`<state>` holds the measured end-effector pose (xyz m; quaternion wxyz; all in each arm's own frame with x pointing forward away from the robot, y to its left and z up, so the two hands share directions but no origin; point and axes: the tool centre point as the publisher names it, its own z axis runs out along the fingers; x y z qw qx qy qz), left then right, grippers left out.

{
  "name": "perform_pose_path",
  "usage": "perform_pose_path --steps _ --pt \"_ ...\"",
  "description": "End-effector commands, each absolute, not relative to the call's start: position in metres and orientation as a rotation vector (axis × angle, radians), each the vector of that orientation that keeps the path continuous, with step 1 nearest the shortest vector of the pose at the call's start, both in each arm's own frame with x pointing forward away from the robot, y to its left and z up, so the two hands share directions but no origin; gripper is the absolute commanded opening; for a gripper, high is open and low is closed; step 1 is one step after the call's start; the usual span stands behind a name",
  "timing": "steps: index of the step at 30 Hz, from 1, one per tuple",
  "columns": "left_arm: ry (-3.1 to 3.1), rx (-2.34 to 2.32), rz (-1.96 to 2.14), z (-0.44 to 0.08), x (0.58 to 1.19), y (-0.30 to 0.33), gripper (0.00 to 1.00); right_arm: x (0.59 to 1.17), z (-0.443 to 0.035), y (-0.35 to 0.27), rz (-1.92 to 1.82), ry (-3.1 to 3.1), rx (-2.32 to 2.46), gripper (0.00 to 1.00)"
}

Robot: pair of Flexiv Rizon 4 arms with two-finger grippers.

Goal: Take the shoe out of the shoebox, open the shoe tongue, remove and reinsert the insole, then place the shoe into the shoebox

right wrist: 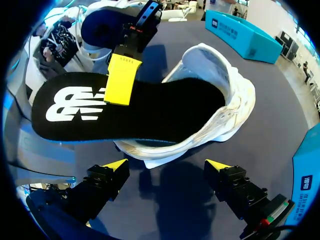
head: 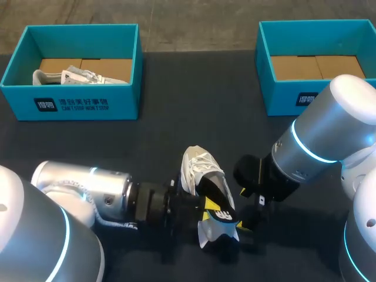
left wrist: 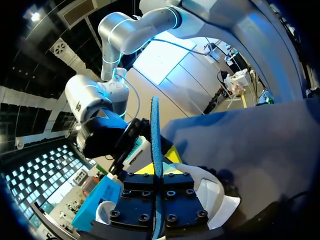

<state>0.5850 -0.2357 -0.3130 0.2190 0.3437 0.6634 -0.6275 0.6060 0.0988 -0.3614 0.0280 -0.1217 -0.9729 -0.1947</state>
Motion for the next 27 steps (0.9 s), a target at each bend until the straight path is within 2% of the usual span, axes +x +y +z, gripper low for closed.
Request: perform_pose_path --steps 1,27 --pt "1.847 0.969 -1.727 -0.318 0.589 -0.241 0.0 0.605 -0.362 0.099 -0.604 -3.005 -0.376 1.0" --pt "1.963 0.963 -1.561 -0.349 0.619 -0.241 0.0 0.605 -0.362 0.099 -0.604 -3.005 -0.376 1.0"
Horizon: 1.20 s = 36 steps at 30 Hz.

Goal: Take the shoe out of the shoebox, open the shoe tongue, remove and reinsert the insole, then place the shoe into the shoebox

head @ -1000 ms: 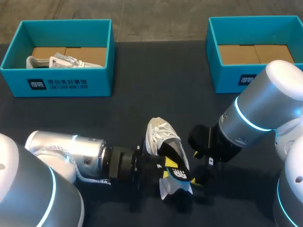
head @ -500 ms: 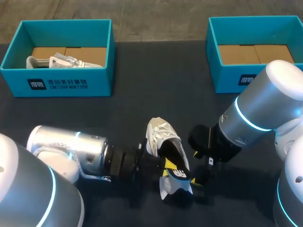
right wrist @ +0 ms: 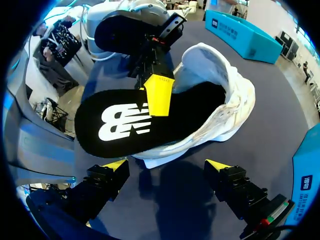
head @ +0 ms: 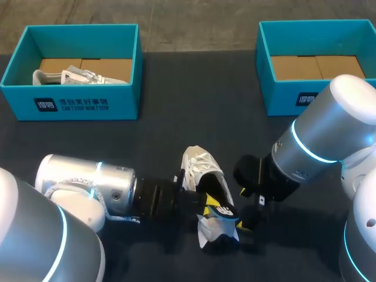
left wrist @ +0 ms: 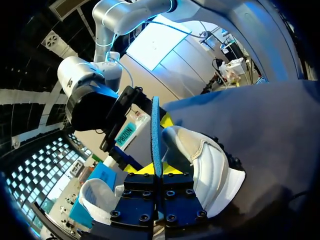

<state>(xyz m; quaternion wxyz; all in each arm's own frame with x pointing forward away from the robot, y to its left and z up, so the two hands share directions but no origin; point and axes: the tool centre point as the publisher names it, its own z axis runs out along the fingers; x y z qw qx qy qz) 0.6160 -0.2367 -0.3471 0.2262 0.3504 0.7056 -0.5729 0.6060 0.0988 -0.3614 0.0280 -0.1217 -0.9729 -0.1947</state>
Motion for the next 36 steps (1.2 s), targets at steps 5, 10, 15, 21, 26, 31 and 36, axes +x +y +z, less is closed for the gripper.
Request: perform_pose_path --steps 5,10,15,21,26,31,36 --pt "1.961 0.931 -1.572 -0.346 0.622 -0.238 0.0 0.605 -0.362 0.099 -0.604 -3.005 -0.376 1.0" --pt "1.947 0.923 -1.59 -0.34 0.617 -0.238 0.36 0.605 -0.362 0.099 -0.604 -3.005 -0.376 1.0" --pt "1.927 0.934 -1.609 -0.331 0.609 -0.238 0.37 0.605 -0.362 0.099 -0.604 -3.005 -0.376 1.0" --pt "1.931 0.933 -1.572 -0.323 0.601 -0.241 0.35 0.605 -0.362 0.099 -0.604 -3.005 -0.376 1.0" --pt "1.968 0.899 -1.551 -0.321 0.598 -0.243 0.35 0.605 -0.362 0.099 -0.604 -3.005 -0.376 1.0" --pt "2.016 0.873 -1.542 -0.32 0.599 -0.245 0.27 0.605 -0.362 0.099 -0.604 -3.005 -0.376 1.0" --pt "2.074 0.87 -1.521 -0.324 0.601 -0.247 0.01 0.605 -0.362 0.099 -0.604 -3.005 -0.376 1.0"
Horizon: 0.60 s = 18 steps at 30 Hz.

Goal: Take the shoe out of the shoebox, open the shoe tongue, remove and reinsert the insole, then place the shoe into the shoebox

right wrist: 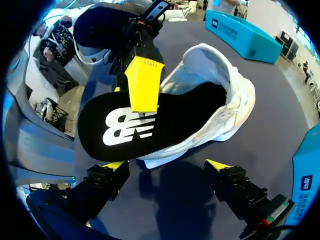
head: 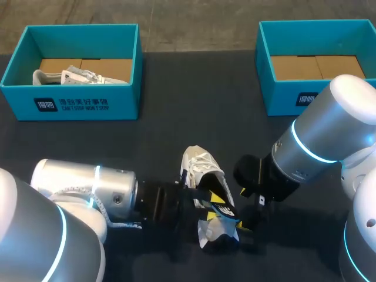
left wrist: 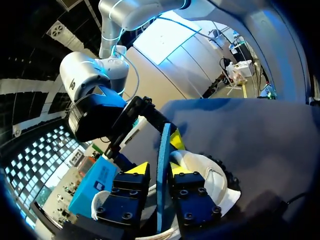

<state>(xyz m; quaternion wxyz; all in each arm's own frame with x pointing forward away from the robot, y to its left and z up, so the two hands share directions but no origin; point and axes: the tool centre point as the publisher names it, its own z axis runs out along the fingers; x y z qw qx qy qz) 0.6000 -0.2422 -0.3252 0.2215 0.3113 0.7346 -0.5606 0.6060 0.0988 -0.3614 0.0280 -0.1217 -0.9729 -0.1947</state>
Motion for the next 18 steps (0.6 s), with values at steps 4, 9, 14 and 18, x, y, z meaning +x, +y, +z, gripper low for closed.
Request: perform_pose_path --steps 4,9,14,18 --pt "2.095 0.882 -1.511 -0.328 0.602 -0.247 0.0 0.605 -0.362 0.099 -0.604 -3.005 -0.376 1.0" --pt "2.085 0.906 -1.493 -0.333 0.602 -0.244 0.0 0.605 -0.362 0.099 -0.604 -3.005 -0.376 1.0" --pt "2.093 0.895 -1.425 -0.345 0.605 -0.24 0.0 0.605 -0.362 0.099 -0.604 -3.005 -0.376 1.0" --pt "2.118 0.855 -1.39 -0.353 0.612 -0.238 0.0 0.605 -0.362 0.099 -0.604 -3.005 -0.376 1.0"
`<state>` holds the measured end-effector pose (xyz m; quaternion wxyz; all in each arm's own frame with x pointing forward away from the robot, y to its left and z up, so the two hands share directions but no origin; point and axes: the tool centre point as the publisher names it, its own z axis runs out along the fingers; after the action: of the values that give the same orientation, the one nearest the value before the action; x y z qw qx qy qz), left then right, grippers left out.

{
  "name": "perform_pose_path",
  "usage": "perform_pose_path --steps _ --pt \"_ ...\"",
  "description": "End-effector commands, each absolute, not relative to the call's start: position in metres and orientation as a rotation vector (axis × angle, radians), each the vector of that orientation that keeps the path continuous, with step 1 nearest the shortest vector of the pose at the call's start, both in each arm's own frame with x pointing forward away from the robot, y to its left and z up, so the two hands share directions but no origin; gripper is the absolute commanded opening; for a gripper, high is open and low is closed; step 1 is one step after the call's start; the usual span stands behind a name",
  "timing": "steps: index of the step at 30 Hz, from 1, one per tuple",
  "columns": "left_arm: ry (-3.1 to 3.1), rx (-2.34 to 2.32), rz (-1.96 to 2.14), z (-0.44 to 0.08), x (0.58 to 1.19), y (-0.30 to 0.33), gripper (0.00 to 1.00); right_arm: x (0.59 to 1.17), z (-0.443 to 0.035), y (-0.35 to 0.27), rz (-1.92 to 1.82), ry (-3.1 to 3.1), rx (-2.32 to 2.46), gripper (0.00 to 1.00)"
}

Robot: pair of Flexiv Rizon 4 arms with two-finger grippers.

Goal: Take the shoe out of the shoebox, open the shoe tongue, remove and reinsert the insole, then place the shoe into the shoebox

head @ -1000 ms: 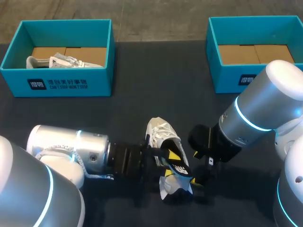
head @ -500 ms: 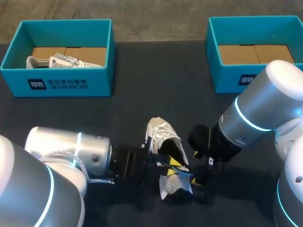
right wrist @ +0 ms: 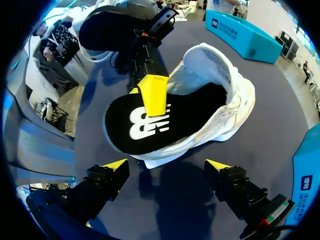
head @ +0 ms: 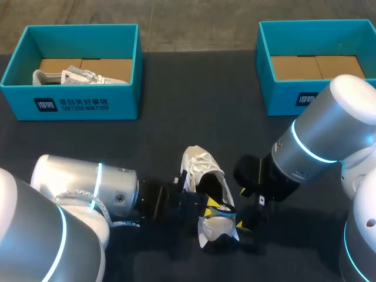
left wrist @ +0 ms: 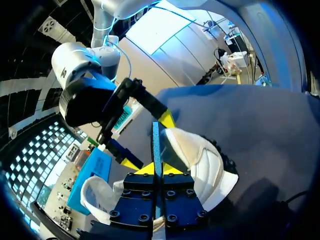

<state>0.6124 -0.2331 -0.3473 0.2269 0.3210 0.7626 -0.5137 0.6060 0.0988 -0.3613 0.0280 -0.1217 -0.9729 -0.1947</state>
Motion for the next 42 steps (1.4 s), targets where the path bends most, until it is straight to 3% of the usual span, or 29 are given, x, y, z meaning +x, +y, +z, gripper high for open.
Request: perform_pose_path --steps 1,12,13,16,20,26,28,29,42 --pt "2.122 0.85 -1.39 -0.353 0.613 -0.237 0.0 0.605 -0.362 0.099 -0.604 -3.005 -0.376 1.0" --pt "2.137 0.815 -1.41 -0.354 0.621 -0.236 0.0 0.605 -0.362 0.099 -0.604 -3.005 -0.376 1.0" --pt "2.134 0.814 -1.427 -0.353 0.619 -0.236 0.07 0.605 -0.362 0.099 -0.604 -3.005 -0.376 1.0" --pt "2.12 0.822 -1.462 -0.348 0.615 -0.237 0.45 0.605 -0.362 0.099 -0.604 -3.005 -0.376 1.0" --pt "2.1 0.842 -1.479 -0.345 0.612 -0.241 0.35 0.605 -0.362 0.099 -0.604 -3.005 -0.376 1.0" --pt "2.072 0.874 -1.522 -0.341 0.607 -0.25 0.34 0.605 -0.362 0.099 -0.604 -3.005 -0.376 1.0" --pt "2.067 0.886 -1.527 -0.341 0.606 -0.252 0.2 0.605 -0.362 0.099 -0.604 -3.005 -0.376 1.0" --pt "2.064 0.894 -1.535 -0.341 0.606 -0.253 0.01 0.605 -0.362 0.099 -0.604 -3.005 -0.376 1.0" --pt "2.112 0.907 -1.48 -0.357 0.619 -0.255 0.0 0.605 -0.362 0.099 -0.604 -3.005 -0.376 1.0"
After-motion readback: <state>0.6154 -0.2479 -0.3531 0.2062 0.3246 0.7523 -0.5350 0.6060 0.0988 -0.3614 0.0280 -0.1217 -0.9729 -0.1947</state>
